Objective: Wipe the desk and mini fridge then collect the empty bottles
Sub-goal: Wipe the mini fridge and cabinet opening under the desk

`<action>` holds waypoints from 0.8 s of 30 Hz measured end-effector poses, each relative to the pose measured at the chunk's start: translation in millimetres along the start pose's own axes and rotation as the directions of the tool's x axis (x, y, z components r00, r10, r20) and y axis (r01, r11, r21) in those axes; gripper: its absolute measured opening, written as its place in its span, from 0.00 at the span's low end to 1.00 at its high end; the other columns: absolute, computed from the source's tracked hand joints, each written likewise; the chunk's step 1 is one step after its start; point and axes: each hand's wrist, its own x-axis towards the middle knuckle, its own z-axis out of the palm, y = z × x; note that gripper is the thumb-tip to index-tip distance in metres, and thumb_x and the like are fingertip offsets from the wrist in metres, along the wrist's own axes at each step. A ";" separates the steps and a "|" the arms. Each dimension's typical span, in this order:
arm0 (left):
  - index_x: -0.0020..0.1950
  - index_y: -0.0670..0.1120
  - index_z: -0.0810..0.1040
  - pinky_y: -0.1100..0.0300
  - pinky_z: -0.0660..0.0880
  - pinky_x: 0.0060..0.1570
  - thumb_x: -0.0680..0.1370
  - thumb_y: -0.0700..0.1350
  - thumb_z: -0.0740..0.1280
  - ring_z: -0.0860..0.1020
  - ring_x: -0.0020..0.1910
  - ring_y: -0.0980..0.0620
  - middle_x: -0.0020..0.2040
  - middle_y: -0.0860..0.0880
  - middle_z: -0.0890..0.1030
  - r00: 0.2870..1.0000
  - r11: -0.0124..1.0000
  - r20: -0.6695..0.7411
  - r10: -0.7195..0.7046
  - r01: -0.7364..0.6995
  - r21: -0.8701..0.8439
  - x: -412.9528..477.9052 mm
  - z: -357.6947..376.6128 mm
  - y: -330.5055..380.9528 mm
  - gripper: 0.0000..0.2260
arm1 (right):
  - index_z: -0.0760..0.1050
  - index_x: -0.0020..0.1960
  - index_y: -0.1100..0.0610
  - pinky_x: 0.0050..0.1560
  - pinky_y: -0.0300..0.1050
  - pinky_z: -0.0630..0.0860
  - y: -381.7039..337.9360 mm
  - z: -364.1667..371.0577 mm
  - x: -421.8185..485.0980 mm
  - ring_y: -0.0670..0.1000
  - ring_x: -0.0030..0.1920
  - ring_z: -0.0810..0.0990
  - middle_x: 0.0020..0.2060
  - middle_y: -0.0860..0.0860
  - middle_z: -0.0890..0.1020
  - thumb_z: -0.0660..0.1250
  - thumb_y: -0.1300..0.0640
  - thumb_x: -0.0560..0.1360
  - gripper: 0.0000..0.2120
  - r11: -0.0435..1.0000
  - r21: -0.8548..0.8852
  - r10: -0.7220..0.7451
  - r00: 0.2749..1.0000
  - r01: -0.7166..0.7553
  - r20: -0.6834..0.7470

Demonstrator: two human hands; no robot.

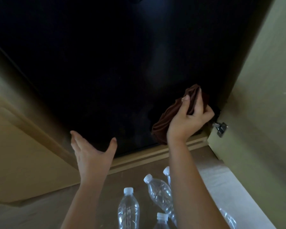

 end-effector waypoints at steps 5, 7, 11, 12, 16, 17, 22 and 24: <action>0.75 0.45 0.40 0.52 0.58 0.68 0.70 0.52 0.71 0.54 0.74 0.46 0.76 0.48 0.48 1.000 1.000 -0.010 0.011 -0.011 -0.025 -0.5 -0.3 -4.1 0.47 | 0.70 0.66 0.56 0.62 0.33 0.66 -4.5 -0.1 -9.7 0.53 0.57 0.70 0.56 0.55 0.65 0.59 0.47 0.76 0.22 0.995 -0.095 0.014 0.995 -0.005 0.102; 0.75 0.45 0.40 0.52 0.58 0.68 0.71 0.52 0.71 0.54 0.74 0.47 0.76 0.48 0.48 1.000 0.999 -0.004 0.008 -0.009 -0.048 -0.4 -0.9 -2.3 0.47 | 0.71 0.66 0.55 0.61 0.39 0.69 -7.8 -0.1 -6.4 0.53 0.57 0.71 0.57 0.53 0.65 0.55 0.47 0.77 0.21 0.989 0.013 0.143 0.986 -0.144 0.086; 0.75 0.46 0.40 0.52 0.59 0.67 0.71 0.51 0.71 0.54 0.74 0.47 0.76 0.48 0.47 1.000 0.997 0.017 -0.003 0.004 -0.080 0.0 -2.1 -0.8 0.46 | 0.74 0.62 0.59 0.55 0.30 0.71 -11.7 -0.7 -4.0 0.49 0.55 0.73 0.54 0.52 0.66 0.60 0.55 0.78 0.15 0.964 0.124 0.235 0.972 -0.236 0.021; 0.75 0.46 0.40 0.52 0.59 0.67 0.71 0.51 0.71 0.54 0.74 0.47 0.76 0.49 0.47 1.000 0.997 0.019 -0.002 0.004 -0.081 -0.1 -2.9 -1.2 0.46 | 0.74 0.62 0.60 0.54 0.28 0.70 -11.3 -1.3 -3.8 0.46 0.53 0.74 0.53 0.51 0.67 0.63 0.58 0.77 0.15 0.967 0.131 0.219 0.976 -0.218 0.004; 0.75 0.46 0.40 0.51 0.59 0.68 0.71 0.52 0.71 0.54 0.74 0.47 0.76 0.49 0.47 1.000 0.998 0.018 0.007 -0.006 -0.058 -0.7 -4.3 -4.0 0.47 | 0.73 0.63 0.61 0.52 0.26 0.70 -5.5 1.1 -8.6 0.45 0.52 0.74 0.53 0.54 0.68 0.67 0.60 0.74 0.18 0.975 0.116 0.194 0.980 -0.189 -0.035; 0.75 0.46 0.40 0.51 0.60 0.68 0.71 0.52 0.71 0.54 0.74 0.47 0.76 0.49 0.47 1.000 0.999 0.015 0.012 -0.011 -0.049 -0.4 -4.2 -4.6 0.47 | 0.73 0.63 0.60 0.52 0.26 0.70 -1.7 2.5 -12.1 0.46 0.53 0.74 0.53 0.54 0.68 0.68 0.60 0.74 0.18 0.979 0.097 0.184 0.982 -0.179 -0.046; 0.75 0.46 0.40 0.52 0.59 0.68 0.70 0.52 0.71 0.54 0.74 0.47 0.76 0.48 0.48 0.999 0.999 0.007 0.039 -0.039 -0.018 0.1 -4.3 -7.8 0.47 | 0.75 0.62 0.58 0.61 0.41 0.70 6.9 9.2 -39.6 0.55 0.55 0.74 0.52 0.54 0.67 0.67 0.55 0.73 0.18 0.956 0.030 0.293 0.953 -0.292 -0.076; 0.75 0.45 0.40 0.52 0.59 0.67 0.70 0.52 0.71 0.54 0.73 0.46 0.76 0.48 0.49 0.998 0.998 -0.005 0.057 -0.057 0.000 0.3 -3.2 -9.1 0.47 | 0.76 0.60 0.60 0.60 0.41 0.70 -6.7 19.2 -65.0 0.55 0.54 0.74 0.51 0.54 0.67 0.68 0.57 0.72 0.18 0.983 0.012 0.182 0.983 -0.182 -0.010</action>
